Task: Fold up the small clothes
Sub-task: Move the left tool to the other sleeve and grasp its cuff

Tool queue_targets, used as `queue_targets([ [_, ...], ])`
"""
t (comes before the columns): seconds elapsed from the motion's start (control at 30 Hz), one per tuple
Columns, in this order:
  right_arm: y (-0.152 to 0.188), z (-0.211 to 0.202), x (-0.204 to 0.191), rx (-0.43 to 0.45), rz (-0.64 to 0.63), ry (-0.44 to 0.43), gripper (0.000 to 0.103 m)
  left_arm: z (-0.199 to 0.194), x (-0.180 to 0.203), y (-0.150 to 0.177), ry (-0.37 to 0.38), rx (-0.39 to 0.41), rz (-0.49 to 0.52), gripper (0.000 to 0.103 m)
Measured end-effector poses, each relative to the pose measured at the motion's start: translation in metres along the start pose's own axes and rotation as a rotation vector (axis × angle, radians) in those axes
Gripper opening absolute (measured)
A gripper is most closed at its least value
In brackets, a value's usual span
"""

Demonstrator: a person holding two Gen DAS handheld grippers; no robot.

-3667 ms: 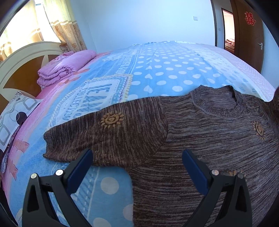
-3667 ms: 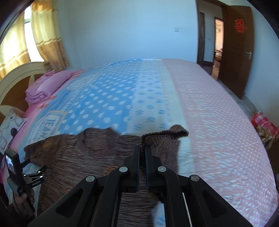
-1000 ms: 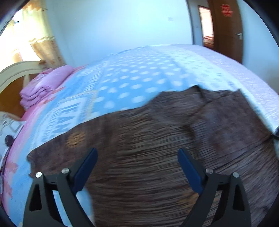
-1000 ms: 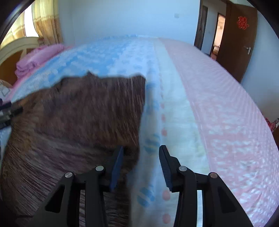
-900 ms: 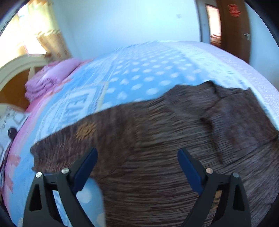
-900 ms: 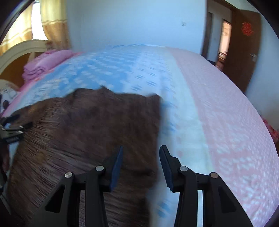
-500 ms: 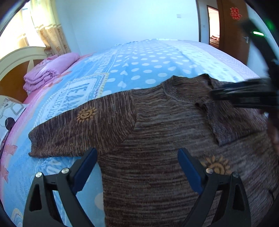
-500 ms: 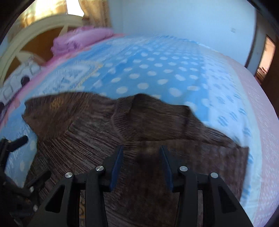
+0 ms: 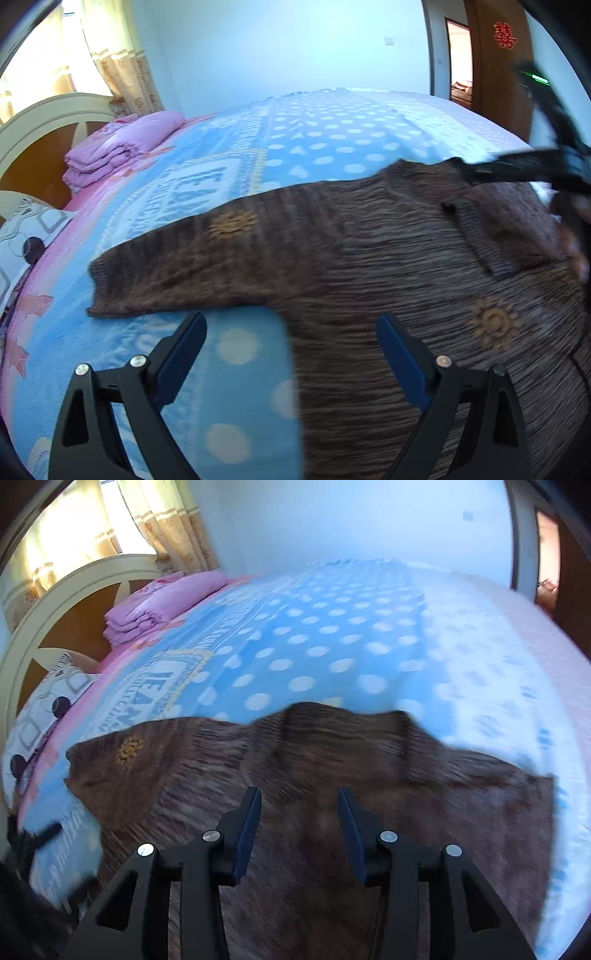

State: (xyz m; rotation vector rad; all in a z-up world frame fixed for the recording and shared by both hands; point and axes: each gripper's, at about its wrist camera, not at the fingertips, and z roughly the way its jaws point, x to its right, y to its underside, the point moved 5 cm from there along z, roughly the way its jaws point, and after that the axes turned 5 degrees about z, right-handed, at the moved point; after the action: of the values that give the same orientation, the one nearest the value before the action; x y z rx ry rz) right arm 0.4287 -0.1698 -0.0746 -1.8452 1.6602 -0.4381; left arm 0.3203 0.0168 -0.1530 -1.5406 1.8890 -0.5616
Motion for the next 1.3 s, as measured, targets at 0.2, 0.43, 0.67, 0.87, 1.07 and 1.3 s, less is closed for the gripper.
queue_targets([
  [0.2,0.063,0.0,0.019,-0.183,-0.072,0.076,0.032,0.021,-0.072,0.01,-0.147,-0.049,-0.068,0.099],
  [0.43,0.066,-0.031,-0.014,-0.018,-0.201,0.075,0.033,0.036,-0.164,0.029,-0.352,-0.105,-0.2,0.099],
  [0.67,0.087,0.005,-0.049,-0.052,-0.249,0.082,0.052,0.047,-0.218,0.054,-0.33,-0.157,-0.413,0.099],
  [0.87,0.088,0.003,-0.046,-0.034,-0.252,0.089,0.053,0.057,-0.225,0.045,-0.221,-0.134,-0.5,0.099],
  [1.07,0.091,0.004,-0.05,-0.023,-0.262,0.102,0.054,0.08,-0.223,0.024,-0.166,-0.125,-0.542,0.095],
  [1.3,0.093,0.001,-0.048,-0.016,-0.262,0.11,0.056,0.107,-0.226,0.022,-0.146,-0.155,-0.557,0.015],
])
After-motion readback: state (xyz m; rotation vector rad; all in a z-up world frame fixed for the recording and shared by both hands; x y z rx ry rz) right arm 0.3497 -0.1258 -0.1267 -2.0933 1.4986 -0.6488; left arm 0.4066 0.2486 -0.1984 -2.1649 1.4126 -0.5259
